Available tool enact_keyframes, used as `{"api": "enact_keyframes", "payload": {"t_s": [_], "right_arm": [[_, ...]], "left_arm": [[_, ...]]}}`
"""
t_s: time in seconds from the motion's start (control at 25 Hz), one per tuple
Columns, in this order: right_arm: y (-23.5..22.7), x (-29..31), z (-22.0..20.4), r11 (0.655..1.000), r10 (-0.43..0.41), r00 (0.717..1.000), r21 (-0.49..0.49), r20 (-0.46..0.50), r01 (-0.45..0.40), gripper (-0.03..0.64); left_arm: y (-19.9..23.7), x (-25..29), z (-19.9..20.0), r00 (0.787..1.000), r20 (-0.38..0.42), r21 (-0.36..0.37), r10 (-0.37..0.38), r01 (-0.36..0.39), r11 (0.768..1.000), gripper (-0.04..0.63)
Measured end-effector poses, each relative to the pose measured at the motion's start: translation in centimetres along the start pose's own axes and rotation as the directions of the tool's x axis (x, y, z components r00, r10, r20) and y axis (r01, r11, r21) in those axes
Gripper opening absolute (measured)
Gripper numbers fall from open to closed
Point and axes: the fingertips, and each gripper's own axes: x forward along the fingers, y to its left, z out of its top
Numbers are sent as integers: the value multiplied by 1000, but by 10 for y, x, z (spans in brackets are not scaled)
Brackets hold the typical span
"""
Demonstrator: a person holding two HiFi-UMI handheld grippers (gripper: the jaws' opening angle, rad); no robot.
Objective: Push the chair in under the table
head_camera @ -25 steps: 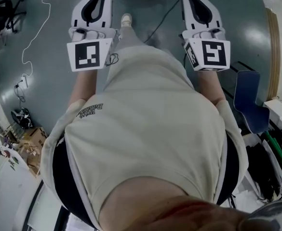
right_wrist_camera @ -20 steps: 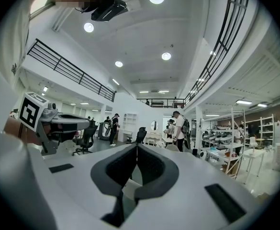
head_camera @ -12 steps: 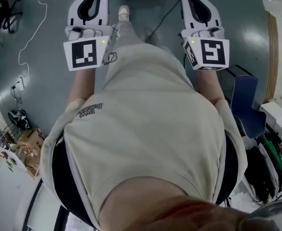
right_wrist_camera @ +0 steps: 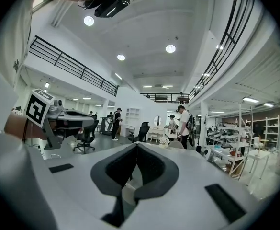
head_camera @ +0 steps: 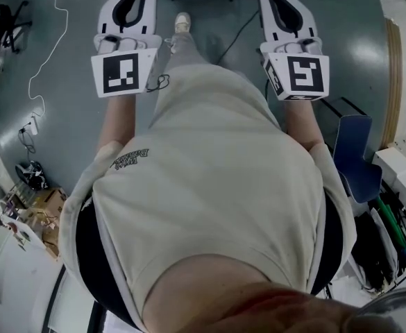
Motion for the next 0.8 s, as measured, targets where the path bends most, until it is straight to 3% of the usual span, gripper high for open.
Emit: {"api": "enact_keyframes", "payload": {"t_s": [0.48, 0.8], "right_arm": [[-24, 125, -8, 999, -18, 996, 38, -90, 21, 9], [-43, 209, -5, 999, -42, 988, 10, -145, 44, 9]], "left_arm": [[88, 101, -34, 999, -4, -35, -35, 35, 999, 11], [136, 166, -59, 994, -29, -65, -105, 103, 993, 11]]}}
